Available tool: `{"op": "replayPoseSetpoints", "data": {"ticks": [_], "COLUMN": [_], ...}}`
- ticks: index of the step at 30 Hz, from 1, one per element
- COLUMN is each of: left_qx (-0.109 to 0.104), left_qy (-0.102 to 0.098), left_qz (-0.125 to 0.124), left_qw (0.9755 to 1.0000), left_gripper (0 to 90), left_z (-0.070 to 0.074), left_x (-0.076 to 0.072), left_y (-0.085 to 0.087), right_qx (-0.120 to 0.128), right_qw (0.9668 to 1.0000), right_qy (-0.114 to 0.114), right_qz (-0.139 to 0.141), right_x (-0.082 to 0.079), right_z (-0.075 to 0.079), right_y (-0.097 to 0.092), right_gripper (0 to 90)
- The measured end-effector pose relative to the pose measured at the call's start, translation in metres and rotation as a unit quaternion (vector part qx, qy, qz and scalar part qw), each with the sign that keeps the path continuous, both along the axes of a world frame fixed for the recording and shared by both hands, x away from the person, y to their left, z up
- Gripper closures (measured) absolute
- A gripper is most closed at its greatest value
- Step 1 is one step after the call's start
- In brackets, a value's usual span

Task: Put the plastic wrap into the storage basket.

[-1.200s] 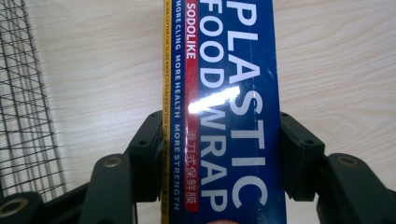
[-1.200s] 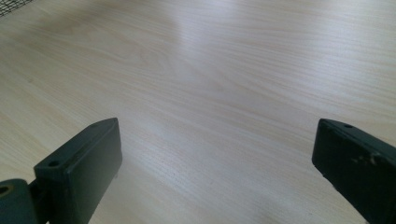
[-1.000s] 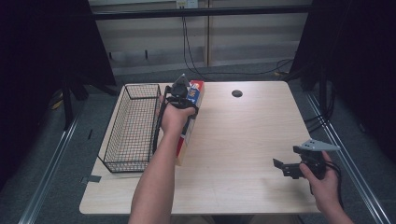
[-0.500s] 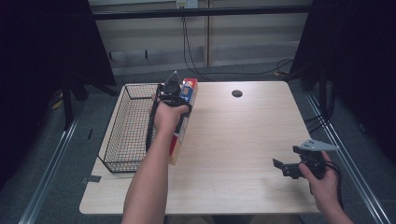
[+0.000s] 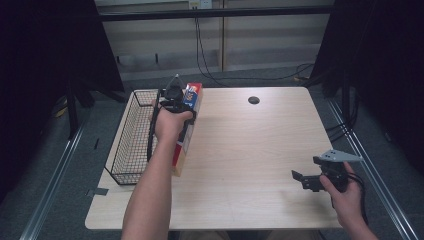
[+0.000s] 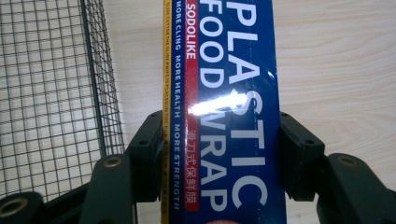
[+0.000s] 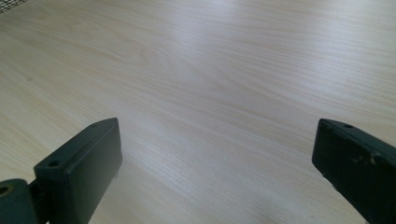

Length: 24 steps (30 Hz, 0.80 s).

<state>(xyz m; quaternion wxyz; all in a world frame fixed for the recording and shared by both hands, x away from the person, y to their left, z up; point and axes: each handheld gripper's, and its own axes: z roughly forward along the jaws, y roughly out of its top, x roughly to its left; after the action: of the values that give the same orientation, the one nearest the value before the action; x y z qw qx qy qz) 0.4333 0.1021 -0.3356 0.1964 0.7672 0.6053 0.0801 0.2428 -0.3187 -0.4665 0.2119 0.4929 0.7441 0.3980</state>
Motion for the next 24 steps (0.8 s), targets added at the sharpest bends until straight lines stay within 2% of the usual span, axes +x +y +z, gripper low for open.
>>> {"op": "replayPoseSetpoints", "data": {"ticks": [4,22,24], "left_qx": [-0.005,0.002,-0.003], "left_qy": [0.002,0.0,0.0], "left_qz": [0.008,0.032,0.038], "left_qw": [1.0,0.9995,0.9993], "left_gripper": [43.3,43.3,43.3], "left_z": [0.001,0.008,0.009], "left_x": [0.0,-0.002,-0.002], "left_y": [0.004,0.033,0.037], "right_qx": [-0.002,-0.002,-0.004], "right_qw": [1.0,1.0,1.0], "right_qy": [-0.001,0.0,0.0], "right_qz": [0.002,0.003,0.002], "right_x": [0.0,0.0,0.0], "right_z": [0.0,0.0,-0.001], "right_y": [0.0,0.001,0.001], "right_gripper": [1.7,1.7,1.7]}}
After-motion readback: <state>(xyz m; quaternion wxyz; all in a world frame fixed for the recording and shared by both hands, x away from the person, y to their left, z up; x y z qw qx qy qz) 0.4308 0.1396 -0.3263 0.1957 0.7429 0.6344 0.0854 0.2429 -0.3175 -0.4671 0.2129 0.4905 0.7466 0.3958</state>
